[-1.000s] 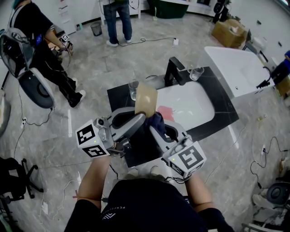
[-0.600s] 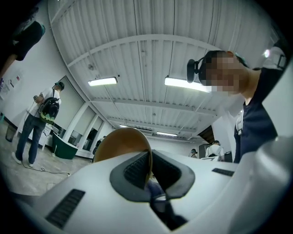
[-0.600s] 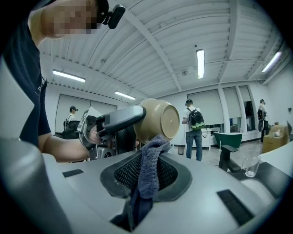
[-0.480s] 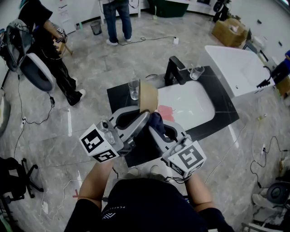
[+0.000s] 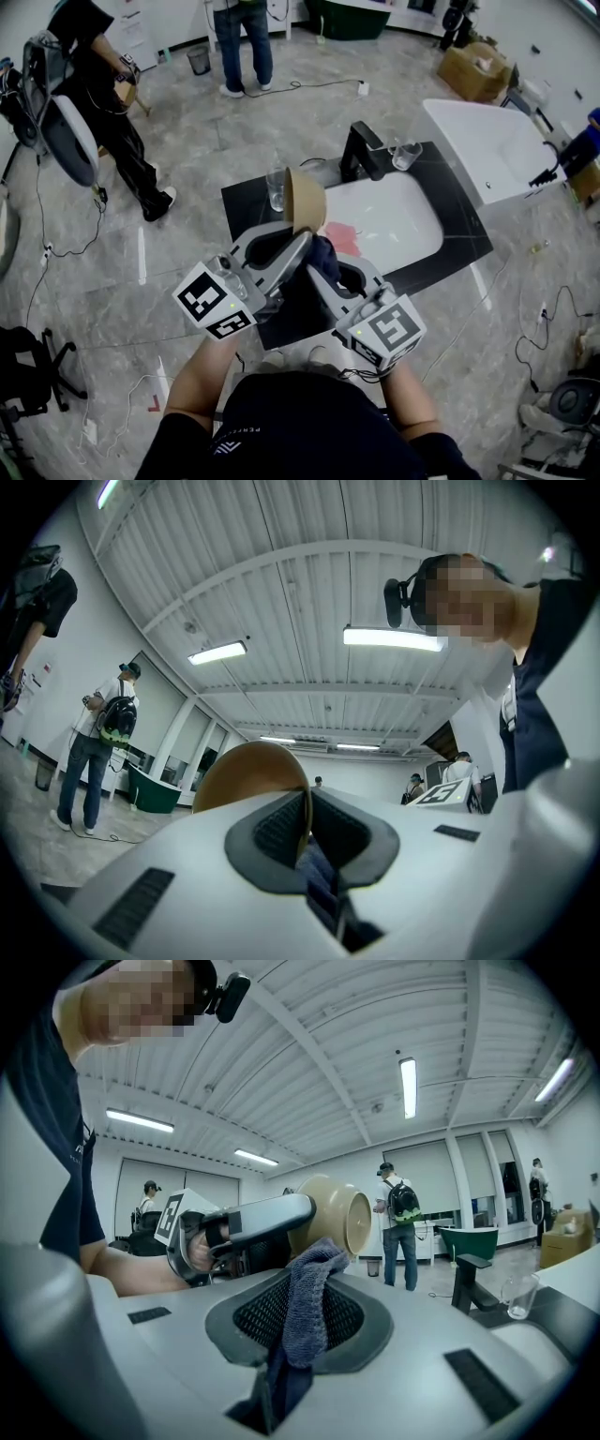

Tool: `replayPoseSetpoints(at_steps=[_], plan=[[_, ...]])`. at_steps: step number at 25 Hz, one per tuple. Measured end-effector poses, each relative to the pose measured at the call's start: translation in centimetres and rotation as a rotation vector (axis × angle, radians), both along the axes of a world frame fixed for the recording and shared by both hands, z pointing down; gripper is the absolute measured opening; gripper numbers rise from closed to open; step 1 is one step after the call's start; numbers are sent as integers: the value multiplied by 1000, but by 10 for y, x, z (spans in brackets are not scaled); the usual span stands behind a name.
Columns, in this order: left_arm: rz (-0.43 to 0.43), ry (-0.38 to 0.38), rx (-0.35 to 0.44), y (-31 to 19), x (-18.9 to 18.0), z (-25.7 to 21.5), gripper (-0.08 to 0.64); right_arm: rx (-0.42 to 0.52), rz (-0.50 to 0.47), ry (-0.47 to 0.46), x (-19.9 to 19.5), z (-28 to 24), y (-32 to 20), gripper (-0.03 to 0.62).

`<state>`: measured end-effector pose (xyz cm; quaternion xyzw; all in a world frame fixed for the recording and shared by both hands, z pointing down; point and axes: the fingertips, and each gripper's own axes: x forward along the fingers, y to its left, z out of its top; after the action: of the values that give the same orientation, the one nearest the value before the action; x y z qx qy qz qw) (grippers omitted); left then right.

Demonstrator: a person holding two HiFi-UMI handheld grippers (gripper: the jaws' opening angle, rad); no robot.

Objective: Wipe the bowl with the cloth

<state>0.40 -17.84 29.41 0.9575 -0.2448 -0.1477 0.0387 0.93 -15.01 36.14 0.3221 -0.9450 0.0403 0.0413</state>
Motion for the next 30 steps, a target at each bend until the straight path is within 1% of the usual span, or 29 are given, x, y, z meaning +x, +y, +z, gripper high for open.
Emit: replayPoseSetpoints(at_steps=[6, 11, 17, 24, 30], plan=[[-15, -29, 0, -5, -2, 8, 16, 13, -2, 0, 3, -2, 1, 69], [-28, -57, -17, -8, -4, 18, 16, 12, 7, -8, 5, -1, 0, 69], [-47, -29, -39, -9, -19, 15, 17, 33, 18, -15, 7, -11, 2, 69], [-29, -38, -49, -6, -19, 20, 16, 84, 27, -6, 8, -27, 4, 69], [28, -61, -55, 3, -19, 25, 17, 149, 24, 30, 6, -42, 9, 69]])
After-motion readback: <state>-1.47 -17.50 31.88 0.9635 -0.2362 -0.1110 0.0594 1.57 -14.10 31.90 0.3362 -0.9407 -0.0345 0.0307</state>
